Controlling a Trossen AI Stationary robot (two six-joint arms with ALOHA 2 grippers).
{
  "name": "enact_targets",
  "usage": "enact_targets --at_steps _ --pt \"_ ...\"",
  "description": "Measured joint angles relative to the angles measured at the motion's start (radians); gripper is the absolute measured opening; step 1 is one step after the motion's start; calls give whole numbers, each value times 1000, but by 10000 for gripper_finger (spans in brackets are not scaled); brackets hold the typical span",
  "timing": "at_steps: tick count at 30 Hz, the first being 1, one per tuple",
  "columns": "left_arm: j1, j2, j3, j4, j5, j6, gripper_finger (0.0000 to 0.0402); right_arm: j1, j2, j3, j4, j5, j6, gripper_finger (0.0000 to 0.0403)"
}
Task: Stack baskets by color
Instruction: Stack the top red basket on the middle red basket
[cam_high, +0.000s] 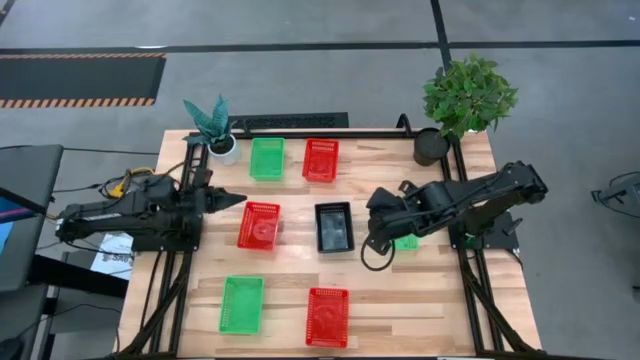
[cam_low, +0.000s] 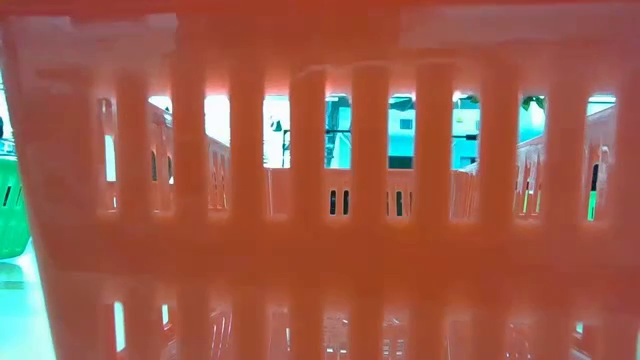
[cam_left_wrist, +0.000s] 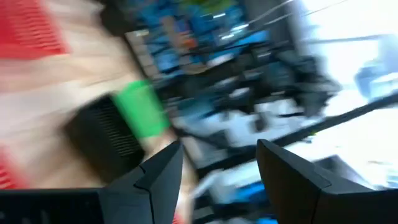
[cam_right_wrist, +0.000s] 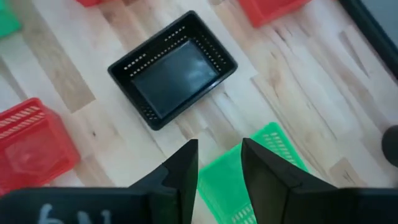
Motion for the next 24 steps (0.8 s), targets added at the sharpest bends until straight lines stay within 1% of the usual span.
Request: enact_targets --at_steps 5,9,11,13,17,20,24 --pt "0 163 94 -192 -37 51 193 -7 29 -1 20 47 -8 145" --pt "0 280 152 -243 -22 112 193 -56 71 -1 62 74 -51 147" --pt "0 329 183 -257 -7 143 193 -93 88 -1 112 78 -109 153" --pt "0 371 219 -304 -6 181 193 -137 111 0 205 78 -188 164" --pt "0 432 310 -410 -12 244 193 -237 145 3 366 61 -343 192" --pt "0 457 373 -468 -23 291 193 -315 184 0 443 35 -430 208" --pt "0 472 430 -510 -53 337 193 -406 257 0 547 -50 -504 214"
